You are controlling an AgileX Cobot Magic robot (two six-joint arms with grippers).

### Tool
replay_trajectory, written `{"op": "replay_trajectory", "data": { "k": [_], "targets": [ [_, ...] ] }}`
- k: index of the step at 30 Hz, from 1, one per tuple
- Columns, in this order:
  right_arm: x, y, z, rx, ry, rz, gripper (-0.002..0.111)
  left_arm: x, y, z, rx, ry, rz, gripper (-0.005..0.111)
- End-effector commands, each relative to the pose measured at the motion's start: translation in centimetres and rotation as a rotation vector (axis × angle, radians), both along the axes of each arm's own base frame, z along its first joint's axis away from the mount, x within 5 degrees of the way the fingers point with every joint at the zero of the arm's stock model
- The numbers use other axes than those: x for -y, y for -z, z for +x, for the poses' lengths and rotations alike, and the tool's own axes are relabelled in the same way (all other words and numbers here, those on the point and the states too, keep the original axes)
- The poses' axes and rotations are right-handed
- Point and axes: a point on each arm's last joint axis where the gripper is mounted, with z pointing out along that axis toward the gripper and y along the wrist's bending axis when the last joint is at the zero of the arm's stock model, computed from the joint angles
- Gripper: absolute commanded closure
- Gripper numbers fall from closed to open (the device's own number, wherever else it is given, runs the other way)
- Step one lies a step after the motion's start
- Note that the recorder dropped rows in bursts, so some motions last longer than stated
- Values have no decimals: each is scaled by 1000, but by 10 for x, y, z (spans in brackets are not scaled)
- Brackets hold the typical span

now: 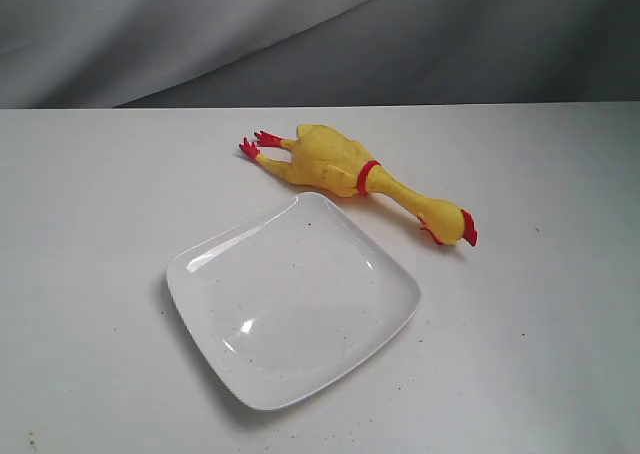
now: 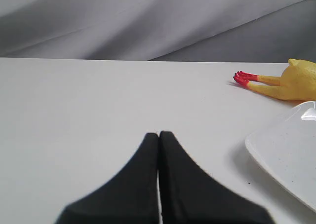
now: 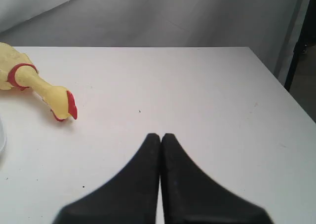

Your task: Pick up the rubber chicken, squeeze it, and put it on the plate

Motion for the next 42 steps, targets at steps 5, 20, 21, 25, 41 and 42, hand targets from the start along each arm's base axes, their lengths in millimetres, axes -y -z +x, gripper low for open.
{"op": "replay_trajectory", "data": {
  "k": [5,20,21,25,41,42],
  "targets": [
    [0,1,0,3,6,5,108,0,1,0,4,-3,-9,106],
    [-1,-27,3,311,-10,-42,108,0,1,0,4,-3,-9,106],
    [-1,-33,2,375,-14,-45,108,0,1,0,4,-3,-9,106],
    [-3,-52,-2,588,-26,-56,108,0,1,0,4,-3,-9,106],
    [-6,-88,-25,1072,-124,175,108,0,1,0,4,-3,-9,106],
    [-6,-89,-27,1093,-126,182,108,0,1,0,4,-3,-9,106]
  ]
}}
